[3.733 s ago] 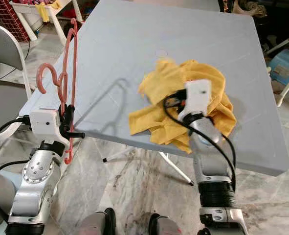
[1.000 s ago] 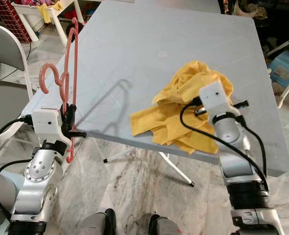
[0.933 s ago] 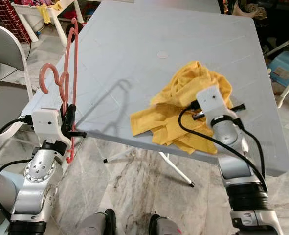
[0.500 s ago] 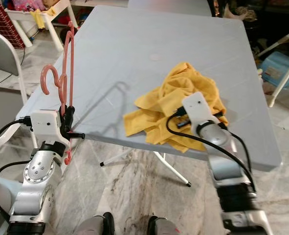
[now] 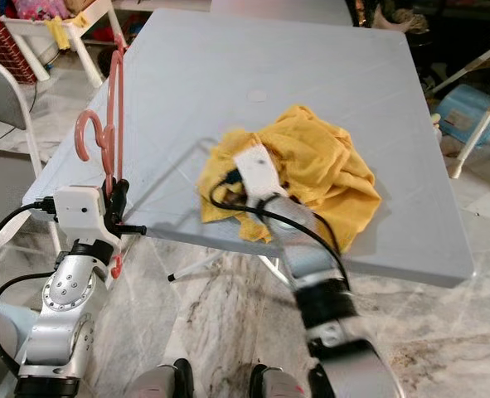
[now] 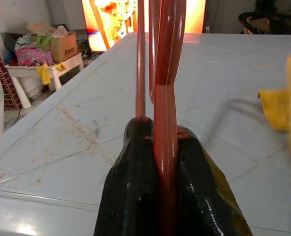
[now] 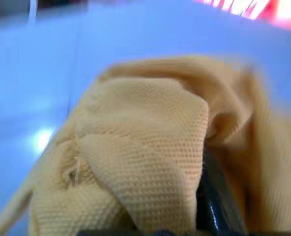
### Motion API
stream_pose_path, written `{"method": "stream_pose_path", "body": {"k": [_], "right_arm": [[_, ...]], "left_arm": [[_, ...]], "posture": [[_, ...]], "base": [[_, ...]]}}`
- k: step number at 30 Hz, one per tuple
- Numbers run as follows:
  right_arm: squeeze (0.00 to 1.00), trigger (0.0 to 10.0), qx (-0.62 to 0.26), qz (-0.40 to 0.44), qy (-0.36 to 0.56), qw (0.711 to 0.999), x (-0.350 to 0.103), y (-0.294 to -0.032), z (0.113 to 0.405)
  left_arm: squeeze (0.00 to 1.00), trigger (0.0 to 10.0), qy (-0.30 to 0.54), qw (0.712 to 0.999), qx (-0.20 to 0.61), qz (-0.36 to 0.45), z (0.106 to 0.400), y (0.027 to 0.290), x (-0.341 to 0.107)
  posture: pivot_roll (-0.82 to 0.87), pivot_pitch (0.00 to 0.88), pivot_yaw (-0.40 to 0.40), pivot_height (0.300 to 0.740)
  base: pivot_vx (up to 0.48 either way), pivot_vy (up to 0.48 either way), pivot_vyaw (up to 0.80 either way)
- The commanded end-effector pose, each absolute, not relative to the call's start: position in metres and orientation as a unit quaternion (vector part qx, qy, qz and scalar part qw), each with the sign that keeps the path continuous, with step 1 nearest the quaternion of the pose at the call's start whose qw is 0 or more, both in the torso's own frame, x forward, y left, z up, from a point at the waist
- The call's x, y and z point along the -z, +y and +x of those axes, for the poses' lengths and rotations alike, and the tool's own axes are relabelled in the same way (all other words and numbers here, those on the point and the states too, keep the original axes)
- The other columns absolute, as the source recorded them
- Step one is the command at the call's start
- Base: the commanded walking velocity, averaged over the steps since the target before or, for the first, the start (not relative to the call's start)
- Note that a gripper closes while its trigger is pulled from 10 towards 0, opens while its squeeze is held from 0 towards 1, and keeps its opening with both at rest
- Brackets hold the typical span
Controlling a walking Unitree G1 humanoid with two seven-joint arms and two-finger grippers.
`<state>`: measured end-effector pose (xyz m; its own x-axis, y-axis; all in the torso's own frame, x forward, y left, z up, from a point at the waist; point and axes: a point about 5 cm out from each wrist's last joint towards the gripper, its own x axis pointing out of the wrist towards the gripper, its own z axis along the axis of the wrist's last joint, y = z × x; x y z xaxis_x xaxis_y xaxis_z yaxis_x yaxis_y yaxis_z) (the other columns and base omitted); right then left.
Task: Hang hanger
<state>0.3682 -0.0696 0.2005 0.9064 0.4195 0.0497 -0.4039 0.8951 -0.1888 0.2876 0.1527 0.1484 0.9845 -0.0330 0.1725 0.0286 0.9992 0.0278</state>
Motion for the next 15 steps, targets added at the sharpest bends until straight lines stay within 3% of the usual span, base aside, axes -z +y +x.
{"method": "stream_pose_path", "body": {"k": [1,3,4,15], "right_arm": [[0.00,10.0,-0.175,-0.073,-0.102,0.977,-0.222,-0.079,0.371],[0.00,10.0,-0.153,-0.077,-0.143,0.975,-0.237,-0.089,0.372],[1.00,10.0,-0.157,-0.078,-0.135,0.975,-0.235,-0.092,0.373],[1.00,10.0,-0.140,-0.109,-0.124,0.976,-0.230,-0.117,0.379]], "left_arm": [[0.00,10.0,-0.056,0.998,0.013,0.014,0.286,0.154,-0.137],[0.00,10.0,-0.057,0.998,0.012,0.014,0.286,0.154,-0.137],[0.00,10.0,-0.057,0.998,0.011,0.013,0.286,0.154,-0.137],[0.00,10.0,-0.057,0.998,0.015,0.010,0.287,0.152,-0.137]], "posture": [[-0.03,0.188,-0.001,0.740],[-0.03,0.187,-0.002,0.740],[-0.03,0.185,-0.003,0.740],[-0.04,0.185,0.002,0.740]], "base": [[0.000,0.000,0.00],[0.000,0.000,0.00],[0.000,0.000,0.00],[0.000,0.000,0.00]]}}
